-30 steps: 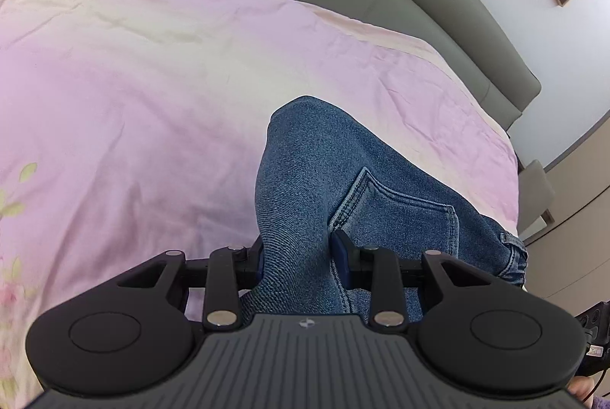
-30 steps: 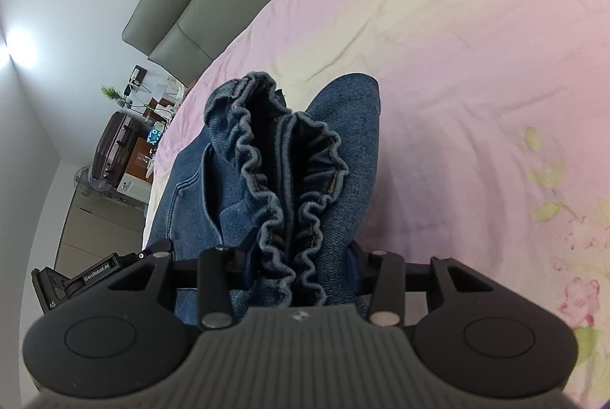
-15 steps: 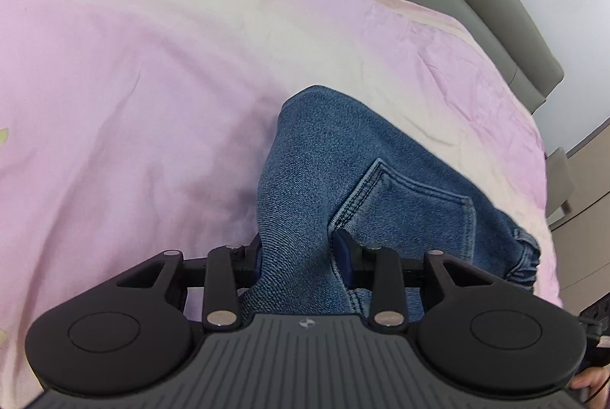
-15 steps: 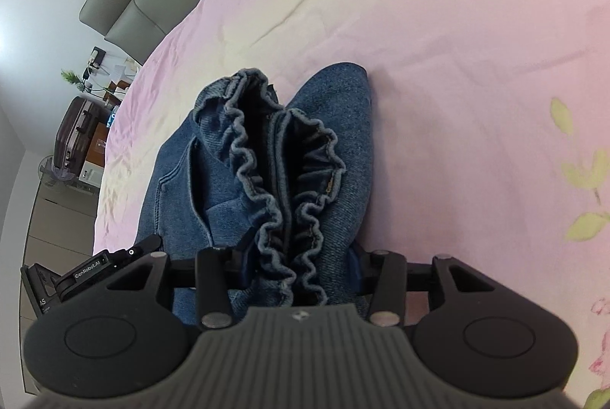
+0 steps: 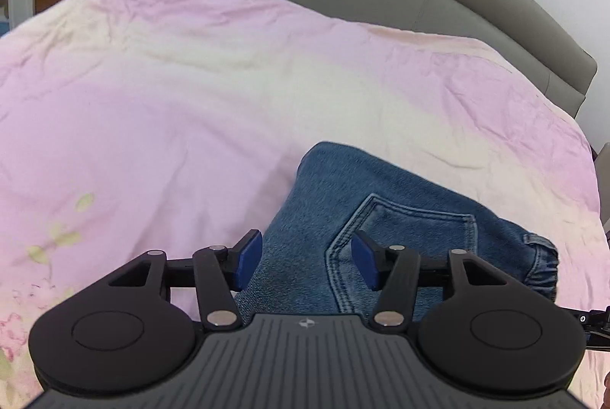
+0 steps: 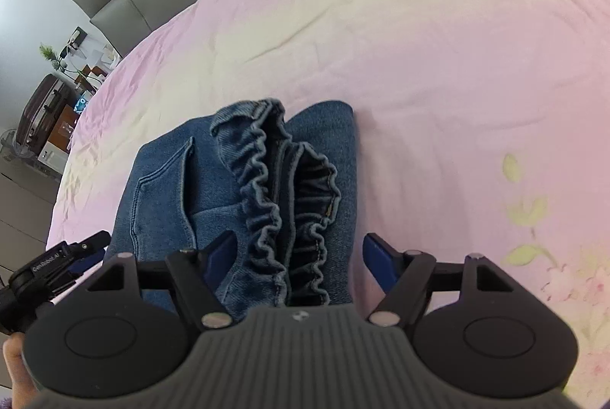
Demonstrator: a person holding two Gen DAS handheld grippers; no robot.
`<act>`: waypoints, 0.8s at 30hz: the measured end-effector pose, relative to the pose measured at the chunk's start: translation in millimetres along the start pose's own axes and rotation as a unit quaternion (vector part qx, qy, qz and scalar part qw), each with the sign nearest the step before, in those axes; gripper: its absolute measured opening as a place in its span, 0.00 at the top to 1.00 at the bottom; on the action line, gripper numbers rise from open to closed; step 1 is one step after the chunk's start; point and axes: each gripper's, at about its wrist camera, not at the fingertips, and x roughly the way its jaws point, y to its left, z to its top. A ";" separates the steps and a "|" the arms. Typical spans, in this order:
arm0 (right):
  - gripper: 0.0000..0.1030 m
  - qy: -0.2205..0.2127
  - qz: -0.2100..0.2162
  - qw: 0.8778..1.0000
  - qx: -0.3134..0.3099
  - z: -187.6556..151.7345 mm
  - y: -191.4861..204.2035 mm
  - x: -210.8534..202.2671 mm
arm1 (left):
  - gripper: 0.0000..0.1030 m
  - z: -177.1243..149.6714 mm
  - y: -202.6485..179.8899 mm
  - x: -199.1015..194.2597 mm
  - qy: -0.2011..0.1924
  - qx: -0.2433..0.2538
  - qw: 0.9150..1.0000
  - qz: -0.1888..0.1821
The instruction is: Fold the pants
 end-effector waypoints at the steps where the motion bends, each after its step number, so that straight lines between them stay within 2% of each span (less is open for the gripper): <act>1: 0.31 -0.008 0.000 1.000 -0.009 0.2 4.0 -8.4 | 0.37 1.6 -7.5 -9.8 -0.010 0.012 1.000 0.004; 4: 0.31 -0.032 0.003 0.999 -0.041 -3.0 18.1 -39.1 | 0.36 3.6 -31.8 -41.5 -0.036 0.047 0.998 0.015; 10: 0.28 -0.086 0.018 0.989 -0.117 -27.0 43.6 -112.6 | 0.32 -9.9 -79.7 -100.4 -0.078 0.104 0.991 0.004; 14: 0.24 -0.127 0.018 0.976 -0.177 -49.7 55.3 -166.9 | 0.31 -25.3 -108.3 -131.1 -0.102 0.134 0.986 -0.012; 19: 0.22 -0.177 -0.012 0.951 -0.254 -89.2 65.7 -230.6 | 0.27 -45.2 -134.1 -165.4 -0.117 0.167 0.978 -0.034; 24: 0.15 -0.214 -0.035 0.934 -0.283 -122.1 68.3 -271.8 | 0.24 -68.9 -154.5 -193.9 -0.115 0.201 0.972 -0.032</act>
